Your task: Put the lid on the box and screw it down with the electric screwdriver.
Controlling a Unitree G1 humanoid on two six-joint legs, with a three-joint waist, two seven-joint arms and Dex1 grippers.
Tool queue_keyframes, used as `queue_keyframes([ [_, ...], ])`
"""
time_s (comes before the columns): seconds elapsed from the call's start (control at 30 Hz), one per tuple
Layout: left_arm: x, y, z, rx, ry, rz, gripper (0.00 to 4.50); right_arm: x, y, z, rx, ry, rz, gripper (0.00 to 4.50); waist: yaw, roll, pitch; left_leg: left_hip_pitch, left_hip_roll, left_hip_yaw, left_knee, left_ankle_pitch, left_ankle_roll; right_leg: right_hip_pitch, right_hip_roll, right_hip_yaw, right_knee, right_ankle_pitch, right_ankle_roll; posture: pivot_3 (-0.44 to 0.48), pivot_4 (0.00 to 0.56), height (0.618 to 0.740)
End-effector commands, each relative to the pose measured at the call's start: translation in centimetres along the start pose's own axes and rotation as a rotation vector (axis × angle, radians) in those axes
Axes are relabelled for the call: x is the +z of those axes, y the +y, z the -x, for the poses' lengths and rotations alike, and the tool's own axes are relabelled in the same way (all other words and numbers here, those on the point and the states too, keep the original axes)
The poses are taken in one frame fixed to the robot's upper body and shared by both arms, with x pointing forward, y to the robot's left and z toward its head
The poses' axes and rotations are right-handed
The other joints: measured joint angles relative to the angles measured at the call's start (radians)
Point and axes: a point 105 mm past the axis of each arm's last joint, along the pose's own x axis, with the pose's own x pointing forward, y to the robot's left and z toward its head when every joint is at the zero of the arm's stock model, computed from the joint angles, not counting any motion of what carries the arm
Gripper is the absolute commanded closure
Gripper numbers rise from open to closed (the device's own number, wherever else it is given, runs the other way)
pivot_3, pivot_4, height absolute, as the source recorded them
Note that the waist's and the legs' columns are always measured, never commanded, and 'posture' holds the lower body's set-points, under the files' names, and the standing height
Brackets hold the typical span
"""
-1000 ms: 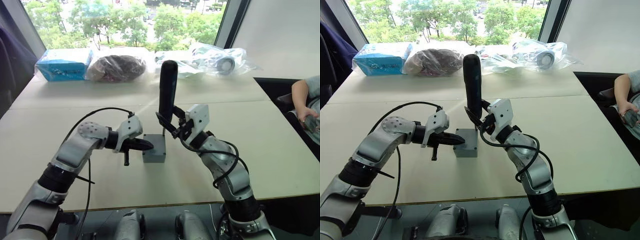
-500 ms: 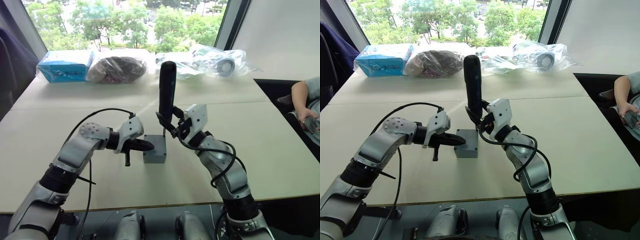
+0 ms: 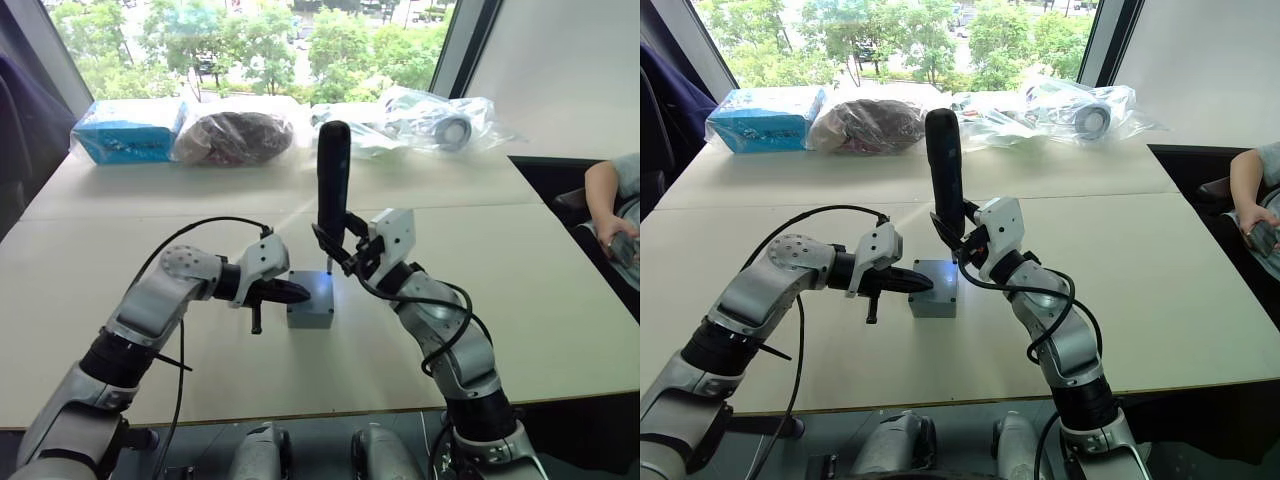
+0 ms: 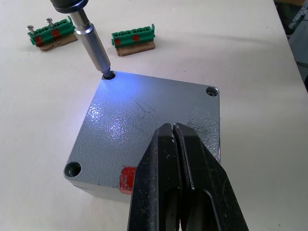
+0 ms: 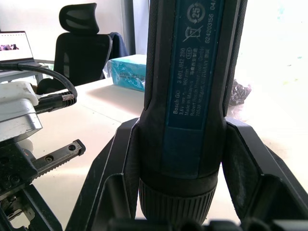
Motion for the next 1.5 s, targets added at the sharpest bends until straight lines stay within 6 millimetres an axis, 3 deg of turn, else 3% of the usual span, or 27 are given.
queue_keyframes([
  [0.03, -1.5, -0.2, -0.2, -0.001, 0.055, 0.038, 4.50, 0.1, -1.3, 0.8, -0.032, 0.030, -0.007, 2.67, 0.000, 0.000, 0.000, 0.000, 0.000, 0.000, 0.000, 0.000, 0.000, 0.000, 0.000, 0.000, 0.000, 0.000, 0.000, 0.000, 0.150, 0.740],
  [0.13, -1.8, -0.2, 0.0, 0.003, 0.061, 0.044, 4.50, 4.9, -1.4, 0.8, 0.008, -0.107, 0.012, 2.67, 0.000, 0.003, 0.003, -0.002, 0.000, 0.000, -0.001, 0.000, 0.000, -0.001, -0.001, 0.000, -0.001, 0.000, 0.000, 0.000, 0.150, 0.740],
  [0.23, -1.8, -0.1, 0.0, 0.007, 0.059, 0.047, 4.50, 8.2, -2.2, 1.1, 0.010, -0.169, 0.002, 2.67, 0.000, 0.006, 0.005, -0.011, -0.001, 0.000, 0.000, 0.000, 0.000, -0.010, -0.001, -0.001, -0.001, 0.002, -0.002, 0.000, 0.150, 0.740],
  [0.33, -1.6, 0.2, 0.4, 0.015, 0.043, 0.073, 4.50, 11.5, -4.1, 1.4, -0.025, -0.220, -0.029, 2.67, -0.001, 0.007, 0.005, -0.022, -0.001, 0.001, 0.002, 0.004, 0.000, -0.018, -0.001, -0.001, 0.003, 0.002, -0.003, 0.000, 0.150, 0.740],
  [0.4, -1.3, 0.2, 0.6, 0.013, 0.011, 0.108, 4.50, 13.9, -6.5, 2.0, -0.092, -0.240, -0.056, 2.67, -0.001, 0.009, 0.007, -0.024, -0.001, 0.001, 0.001, 0.005, 0.000, -0.019, 0.000, -0.002, 0.004, 0.002, -0.003, 0.000, 0.150, 0.740],
  [0.47, -0.1, 0.5, 1.1, 0.024, -0.075, 0.157, 4.50, 15.5, -8.8, 2.7, -0.113, -0.188, -0.142, 2.67, -0.001, 0.011, 0.009, -0.025, -0.001, 0.001, 0.002, 0.005, 0.000, -0.021, 0.000, -0.003, 0.004, 0.002, -0.003, 0.000, 0.150, 0.740],
  [0.57, 1.5, 1.1, 1.9, 0.047, -0.164, 0.195, 4.50, 16.1, -10.7, 3.4, -0.136, -0.089, -0.228, 2.67, 0.000, 0.010, 0.012, -0.027, -0.001, 0.000, 0.003, 0.005, 0.001, -0.021, 0.001, -0.005, 0.004, 0.002, -0.003, 0.000, 0.150, 0.740],
  [0.67, 4.3, 1.6, 3.4, 0.047, -0.237, 0.179, 4.50, 13.6, -14.6, 5.4, -0.301, 0.189, -0.232, 2.67, -0.001, 0.010, 0.015, -0.030, 0.000, 0.000, 0.004, 0.005, 0.001, -0.022, 0.002, -0.007, 0.004, 0.003, -0.002, 0.000, 0.150, 0.740],
  [0.7, 5.1, 1.4, 3.8, 0.027, -0.248, 0.155, 4.50, 11.9, -15.5, 6.4, -0.346, 0.305, -0.276, 2.67, 0.000, 0.007, 0.017, -0.031, -0.001, 0.000, 0.004, 0.005, 0.001, -0.024, 0.002, -0.007, 0.004, 0.003, -0.002, 0.000, 0.150, 0.740],
  [0.8, 6.6, 0.3, 4.1, -0.030, -0.237, 0.083, 4.50, 8.5, -16.9, 9.2, -0.424, 0.547, -0.369, 2.67, 0.002, 0.008, 0.021, -0.034, -0.001, 0.000, 0.005, 0.006, 0.002, -0.025, 0.006, -0.009, 0.003, 0.003, -0.001, 0.000, 0.150, 0.740],
  [0.9, 7.0, -1.7, 3.8, -0.117, -0.174, -0.014, 4.50, 5.4, -17.5, 11.8, -0.437, 0.739, -0.450, 2.67, 0.002, 0.008, 0.022, -0.035, -0.002, 0.001, 0.005, 0.004, 0.005, -0.025, 0.005, -0.009, 0.003, 0.004, 0.004, 0.000, 0.150, 0.740],
  [0.97, 5.7, -2.7, 3.1, -0.150, -0.083, -0.093, 4.50, 3.8, -17.5, 13.0, -0.451, 0.877, -0.436, 2.67, 0.002, 0.010, 0.024, -0.036, -0.003, 0.001, 0.005, 0.004, 0.006, -0.026, 0.006, -0.008, 0.002, 0.004, 0.008, 0.000, 0.150, 0.740],
  [1.2, 4.8, -3.4, 2.2, -0.156, -0.065, -0.096, 4.50, 1.8, -17.7, 13.7, -0.454, 1.001, -0.520, 2.67, -0.001, 0.010, 0.030, -0.035, -0.002, 0.001, 0.006, 0.004, 0.005, -0.027, 0.012, -0.007, 0.004, 0.003, 0.010, 0.000, 0.150, 0.740],
  [1.5, 4.7, -4.0, 2.6, -0.141, -0.072, -0.071, 4.50, -1.2, -17.8, 14.8, -0.484, 1.090, -0.583, 2.67, 0.003, 0.010, 0.031, -0.036, 0.000, 0.001, 0.013, 0.005, 0.003, -0.026, 0.014, -0.004, 0.008, 0.004, 0.010, 0.000, 0.150, 0.740],
])
